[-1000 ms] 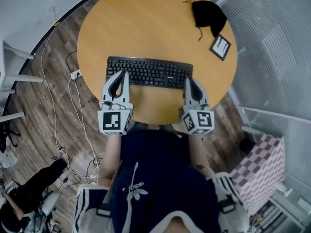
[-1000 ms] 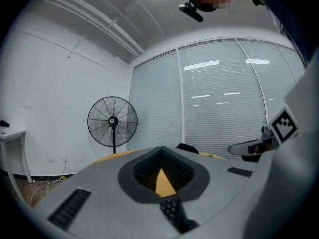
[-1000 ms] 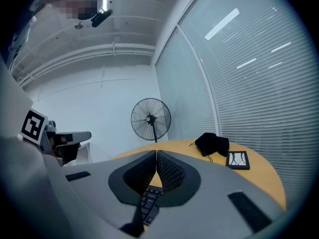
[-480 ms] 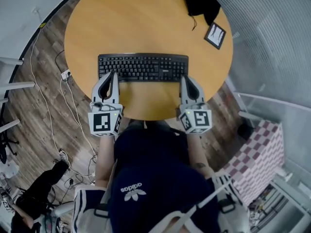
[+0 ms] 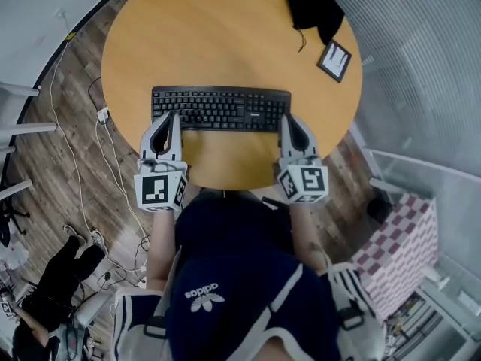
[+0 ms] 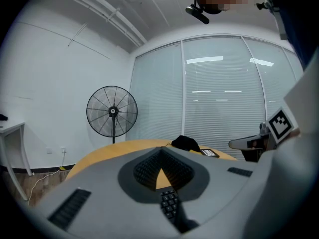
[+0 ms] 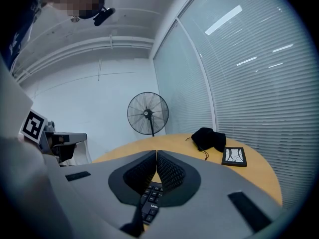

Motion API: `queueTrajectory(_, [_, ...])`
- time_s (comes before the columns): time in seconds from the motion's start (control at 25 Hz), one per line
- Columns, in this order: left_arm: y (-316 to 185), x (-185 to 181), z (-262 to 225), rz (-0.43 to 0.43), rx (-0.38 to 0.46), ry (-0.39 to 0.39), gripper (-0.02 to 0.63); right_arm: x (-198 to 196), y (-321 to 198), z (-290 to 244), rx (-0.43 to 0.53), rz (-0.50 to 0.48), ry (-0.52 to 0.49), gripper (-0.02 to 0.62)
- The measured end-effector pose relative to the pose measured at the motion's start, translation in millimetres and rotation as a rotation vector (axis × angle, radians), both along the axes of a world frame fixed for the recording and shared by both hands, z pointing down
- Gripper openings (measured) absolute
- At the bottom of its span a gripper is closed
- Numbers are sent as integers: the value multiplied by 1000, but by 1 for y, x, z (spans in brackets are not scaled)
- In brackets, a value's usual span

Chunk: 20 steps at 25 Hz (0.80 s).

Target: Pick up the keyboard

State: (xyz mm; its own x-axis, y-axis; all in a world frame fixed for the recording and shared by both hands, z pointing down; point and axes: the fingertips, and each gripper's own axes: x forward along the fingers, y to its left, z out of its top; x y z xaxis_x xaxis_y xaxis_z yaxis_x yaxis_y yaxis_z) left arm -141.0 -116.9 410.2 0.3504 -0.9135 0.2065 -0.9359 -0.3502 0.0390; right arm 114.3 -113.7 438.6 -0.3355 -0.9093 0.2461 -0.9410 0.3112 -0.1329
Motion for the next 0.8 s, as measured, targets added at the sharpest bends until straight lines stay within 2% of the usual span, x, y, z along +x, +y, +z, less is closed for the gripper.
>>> queueTrajectory(0.4, [-8,-22,13,-63,-51,-29,3,-2,-5,10,-29,-9,-3,6])
queueTrajectory(0.72, [-35,-77,48,-141,-220,-7,7,6,-34,31,-113,30,-3,6])
queueTrajectory(0.8, [-36,-78,57,-145,-258,11,36,19,-35,36,-124,48,0,6])
